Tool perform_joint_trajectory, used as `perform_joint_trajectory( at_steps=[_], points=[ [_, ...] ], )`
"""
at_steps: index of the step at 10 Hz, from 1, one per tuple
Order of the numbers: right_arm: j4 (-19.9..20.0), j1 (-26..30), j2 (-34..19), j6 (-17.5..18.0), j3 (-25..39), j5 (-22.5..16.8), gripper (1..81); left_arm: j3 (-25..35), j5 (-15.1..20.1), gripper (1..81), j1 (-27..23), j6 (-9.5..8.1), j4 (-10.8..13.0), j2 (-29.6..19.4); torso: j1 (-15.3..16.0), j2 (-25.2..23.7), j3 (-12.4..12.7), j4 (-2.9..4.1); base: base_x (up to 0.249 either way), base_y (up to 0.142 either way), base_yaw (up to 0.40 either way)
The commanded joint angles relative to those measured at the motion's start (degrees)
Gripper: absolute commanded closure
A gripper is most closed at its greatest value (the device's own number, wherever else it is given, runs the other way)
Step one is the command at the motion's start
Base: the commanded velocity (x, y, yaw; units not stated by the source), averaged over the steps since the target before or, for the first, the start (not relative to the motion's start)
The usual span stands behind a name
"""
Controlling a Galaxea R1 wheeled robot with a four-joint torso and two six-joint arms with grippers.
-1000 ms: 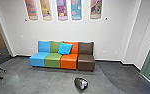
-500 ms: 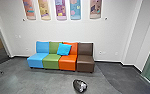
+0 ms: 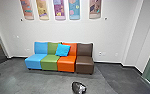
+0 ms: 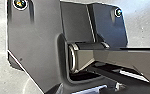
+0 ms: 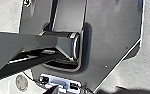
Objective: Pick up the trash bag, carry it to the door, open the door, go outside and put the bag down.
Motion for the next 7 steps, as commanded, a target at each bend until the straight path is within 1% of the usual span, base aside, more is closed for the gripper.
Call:
perform_joint_trajectory(
  at_steps=[1, 5, 7],
  points=[
    [-0.29, 2.14, 0.05, -0.24, 0.26, -3.29, 1.0, 0.27, 3.54, 1.0, -2.13, 0.35, 0.27, 0.0, -0.02, 0.0, 0.0, 0.0, 0.146, -0.067, 0.0],
    [-0.38, 2.24, 0.13, -0.15, 0.26, -3.29, 1.0, 0.27, 3.54, 1.0, -2.21, 0.35, 0.18, 0.0, -0.02, 0.0, 0.0, 0.0, 0.146, -0.067, 0.0],
    [-0.38, 2.41, 0.05, -0.32, 0.26, -3.29, 1.0, 0.27, 3.54, 1.0, -2.21, 0.35, 0.18, 0.09, 0.0, 0.0, -0.02, 0.0, 0.146, 0.0, 0.0]
  ],
)
